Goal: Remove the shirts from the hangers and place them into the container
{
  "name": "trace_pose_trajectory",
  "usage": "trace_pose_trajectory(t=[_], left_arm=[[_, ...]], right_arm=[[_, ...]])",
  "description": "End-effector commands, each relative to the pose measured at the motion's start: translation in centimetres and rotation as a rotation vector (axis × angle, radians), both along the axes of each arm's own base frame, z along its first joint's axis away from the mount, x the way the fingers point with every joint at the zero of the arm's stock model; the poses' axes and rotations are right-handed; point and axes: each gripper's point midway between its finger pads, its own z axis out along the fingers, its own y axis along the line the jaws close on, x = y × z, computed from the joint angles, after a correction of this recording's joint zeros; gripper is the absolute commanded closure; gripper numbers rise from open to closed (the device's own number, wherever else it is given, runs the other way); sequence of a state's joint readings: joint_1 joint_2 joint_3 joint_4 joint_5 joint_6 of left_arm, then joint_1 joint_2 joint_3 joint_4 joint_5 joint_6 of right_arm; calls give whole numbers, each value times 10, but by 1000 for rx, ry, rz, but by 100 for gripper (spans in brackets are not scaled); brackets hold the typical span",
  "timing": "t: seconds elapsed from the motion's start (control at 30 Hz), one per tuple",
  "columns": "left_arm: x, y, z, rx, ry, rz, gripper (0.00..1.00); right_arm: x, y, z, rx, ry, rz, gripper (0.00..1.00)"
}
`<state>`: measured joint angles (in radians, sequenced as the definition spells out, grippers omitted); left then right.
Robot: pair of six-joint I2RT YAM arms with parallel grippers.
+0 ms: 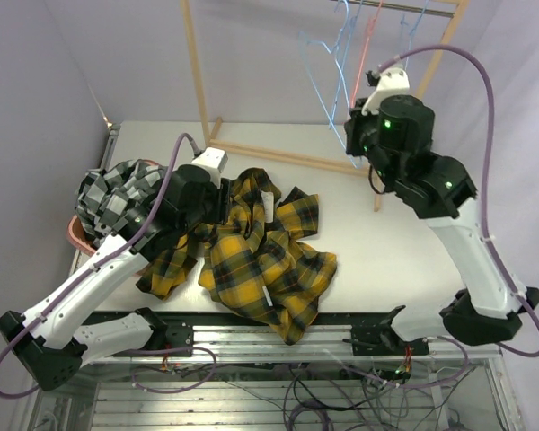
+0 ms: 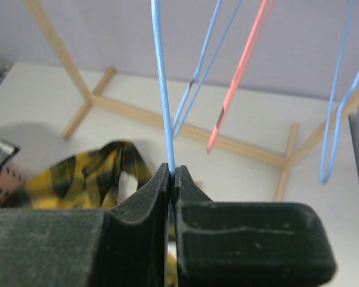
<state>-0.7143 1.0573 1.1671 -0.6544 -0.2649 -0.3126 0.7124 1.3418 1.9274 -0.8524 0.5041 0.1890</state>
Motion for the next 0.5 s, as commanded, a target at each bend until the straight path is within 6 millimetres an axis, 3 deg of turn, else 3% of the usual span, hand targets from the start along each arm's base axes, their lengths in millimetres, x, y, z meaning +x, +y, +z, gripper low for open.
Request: trace_pose_trajectory(t=[0.0, 0.23, 0.47], left_arm=[[-1, -9, 11, -59, -21, -32, 44], [-7, -7, 9, -75, -25, -39, 44], [-13, -3, 14, -82, -37, -50, 44]], right_arm=[[39, 9, 44, 72, -183, -98, 100], [76, 44, 53, 90, -212, -68, 100], [108, 49, 50, 80, -244, -127, 100]])
